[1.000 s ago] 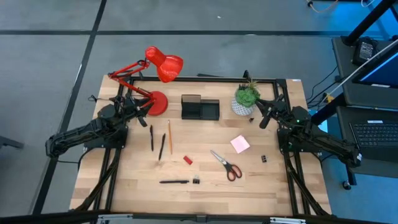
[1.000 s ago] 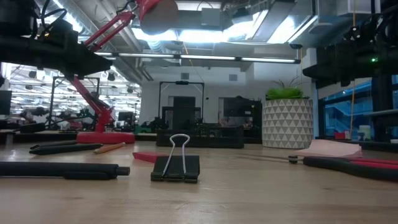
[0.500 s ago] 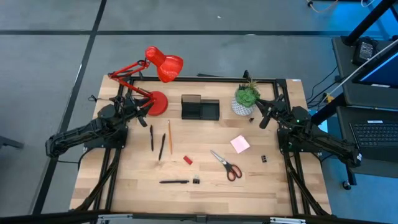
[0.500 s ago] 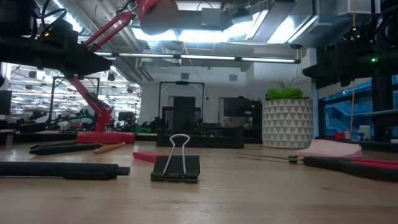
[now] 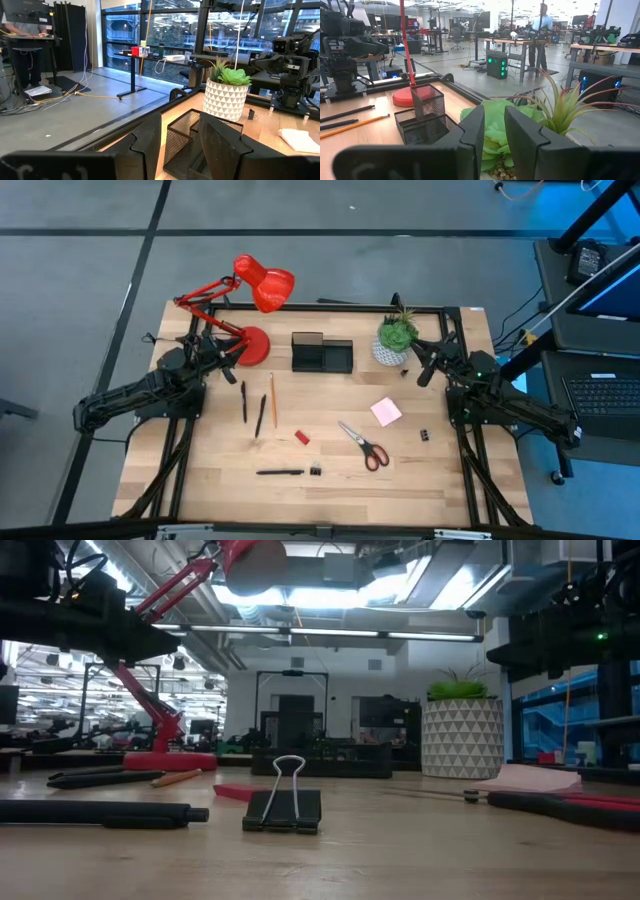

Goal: Pick and place office supplies into organizer

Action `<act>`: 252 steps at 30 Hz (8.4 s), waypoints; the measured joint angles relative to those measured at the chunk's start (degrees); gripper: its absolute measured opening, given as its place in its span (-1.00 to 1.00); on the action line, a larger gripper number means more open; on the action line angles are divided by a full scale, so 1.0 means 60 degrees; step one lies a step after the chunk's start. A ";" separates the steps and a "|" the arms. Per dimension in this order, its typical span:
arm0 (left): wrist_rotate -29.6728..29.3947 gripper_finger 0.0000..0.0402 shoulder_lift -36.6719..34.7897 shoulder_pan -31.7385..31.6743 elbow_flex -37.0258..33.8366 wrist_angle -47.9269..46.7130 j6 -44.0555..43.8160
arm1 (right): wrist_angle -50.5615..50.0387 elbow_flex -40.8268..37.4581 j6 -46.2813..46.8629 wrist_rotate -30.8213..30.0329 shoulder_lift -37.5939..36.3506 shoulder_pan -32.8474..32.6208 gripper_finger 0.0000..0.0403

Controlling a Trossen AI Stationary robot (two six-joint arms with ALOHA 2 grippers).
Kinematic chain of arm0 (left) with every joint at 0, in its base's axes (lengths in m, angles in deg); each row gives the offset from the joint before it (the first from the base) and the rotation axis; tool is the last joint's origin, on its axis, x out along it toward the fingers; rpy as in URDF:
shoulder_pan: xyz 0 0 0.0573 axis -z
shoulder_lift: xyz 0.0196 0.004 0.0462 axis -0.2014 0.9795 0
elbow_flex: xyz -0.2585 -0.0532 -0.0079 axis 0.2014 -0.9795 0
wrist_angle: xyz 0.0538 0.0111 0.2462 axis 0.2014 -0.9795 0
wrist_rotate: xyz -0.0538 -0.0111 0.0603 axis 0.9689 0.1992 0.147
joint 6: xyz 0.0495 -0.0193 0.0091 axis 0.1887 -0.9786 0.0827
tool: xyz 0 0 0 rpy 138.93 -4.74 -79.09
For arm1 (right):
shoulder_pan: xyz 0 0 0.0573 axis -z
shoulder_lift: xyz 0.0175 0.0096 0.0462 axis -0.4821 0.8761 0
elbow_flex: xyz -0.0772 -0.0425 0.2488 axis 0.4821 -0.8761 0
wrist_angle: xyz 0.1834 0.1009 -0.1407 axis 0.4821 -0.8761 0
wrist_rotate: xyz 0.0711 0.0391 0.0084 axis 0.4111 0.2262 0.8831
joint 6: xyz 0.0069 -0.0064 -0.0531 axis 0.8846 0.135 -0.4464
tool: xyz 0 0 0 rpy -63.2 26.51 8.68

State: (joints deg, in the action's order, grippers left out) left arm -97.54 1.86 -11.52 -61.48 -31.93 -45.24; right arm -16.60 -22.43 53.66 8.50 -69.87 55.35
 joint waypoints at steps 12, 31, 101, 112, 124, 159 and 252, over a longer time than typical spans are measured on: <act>0.0000 -0.37 0.0000 0.0000 -0.0001 0.0001 0.0000 | 0.0000 0.0000 -0.0010 -0.0002 -0.0003 -0.0001 -0.60; 0.0004 -0.37 0.0002 0.0000 0.0000 0.0002 0.0000 | 0.0004 0.0000 -0.0003 -0.0003 -0.0002 -0.0001 -0.60; 0.3190 -0.05 0.2219 0.1925 0.0164 0.2835 0.1870 | 0.0543 0.0000 -0.0006 -0.0015 -0.0003 0.0000 -0.60; 0.1045 -0.07 0.5993 0.3872 0.2398 0.1951 0.1938 | 0.0757 0.0000 -0.0043 -0.0011 -0.0001 -0.0002 -0.60; -0.0495 -0.09 0.9471 0.5280 0.5290 -0.0299 0.1510 | 0.0747 0.0000 -0.0009 -0.0013 0.0000 -0.0004 -0.60; 0.1005 -0.09 1.5491 0.6718 0.7756 -0.0656 0.1519 | 0.0561 0.0000 0.0030 -0.0007 -0.0003 -0.0004 -0.60; -0.3198 -0.54 1.4879 0.4822 0.7741 -0.0694 0.3478 | 0.0379 0.0000 -0.0046 -0.0007 -0.0003 -0.0004 -0.60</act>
State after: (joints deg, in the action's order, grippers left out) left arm -116.73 91.13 17.41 -15.03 -36.10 -24.37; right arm -14.33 -22.43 53.38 8.46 -69.89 55.33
